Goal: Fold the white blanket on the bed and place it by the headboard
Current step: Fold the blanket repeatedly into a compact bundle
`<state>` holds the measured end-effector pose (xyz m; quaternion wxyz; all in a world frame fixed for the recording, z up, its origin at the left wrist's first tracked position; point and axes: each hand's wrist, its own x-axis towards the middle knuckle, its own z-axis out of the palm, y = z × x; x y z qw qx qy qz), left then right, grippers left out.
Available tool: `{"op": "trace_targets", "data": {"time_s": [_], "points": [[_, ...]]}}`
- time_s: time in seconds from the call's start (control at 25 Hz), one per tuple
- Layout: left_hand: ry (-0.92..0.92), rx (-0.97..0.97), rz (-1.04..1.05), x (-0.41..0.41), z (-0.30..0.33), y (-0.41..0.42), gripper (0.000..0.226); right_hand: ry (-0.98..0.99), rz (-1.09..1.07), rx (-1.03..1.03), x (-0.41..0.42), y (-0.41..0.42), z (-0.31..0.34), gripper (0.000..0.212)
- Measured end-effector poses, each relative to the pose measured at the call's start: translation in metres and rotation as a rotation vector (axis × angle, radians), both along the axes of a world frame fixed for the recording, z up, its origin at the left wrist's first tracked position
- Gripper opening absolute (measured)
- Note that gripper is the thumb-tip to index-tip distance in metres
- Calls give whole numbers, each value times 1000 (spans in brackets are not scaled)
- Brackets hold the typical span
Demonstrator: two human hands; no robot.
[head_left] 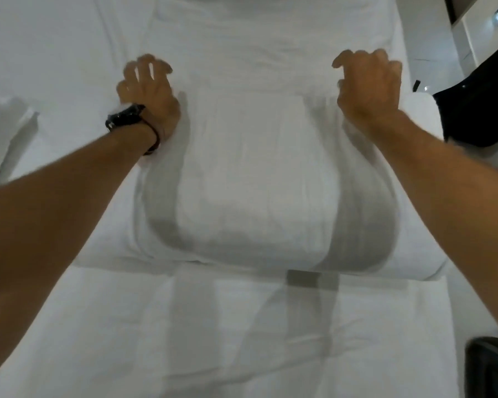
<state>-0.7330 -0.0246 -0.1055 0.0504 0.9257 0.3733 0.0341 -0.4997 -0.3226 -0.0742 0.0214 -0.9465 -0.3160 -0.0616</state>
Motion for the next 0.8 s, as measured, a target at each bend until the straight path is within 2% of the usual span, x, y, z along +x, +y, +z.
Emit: {"op": "trace_targets", "data": {"time_s": [0.12,0.2,0.28,0.36,0.52,0.64,0.72,0.8], "points": [[110,-185,-153,-25,-20,-37,67,197,89,-4,-42,-11,-23,58],[198,-219,-249,-54,-24,-65,75,285,115,-106,-81,-24,-42,79],[232,-205,-320,-96,-23,-91,79,299,112,-143,-114,-44,-54,91],[218,-161,-341,-126,-22,-124,77,261,100,-91,-159,-44,-56,88],[132,-170,-523,-121,-31,-177,69,248,257,0,-236,-20,-72,72],[195,-32,-514,-154,-41,-128,78,133,211,-74,-199,-75,-75,71],[209,27,-410,-191,-43,-90,83,108,148,-163,-176,-118,-70,76],[232,32,-322,-213,-41,-77,83,101,72,-171,-181,-124,-70,78]]}}
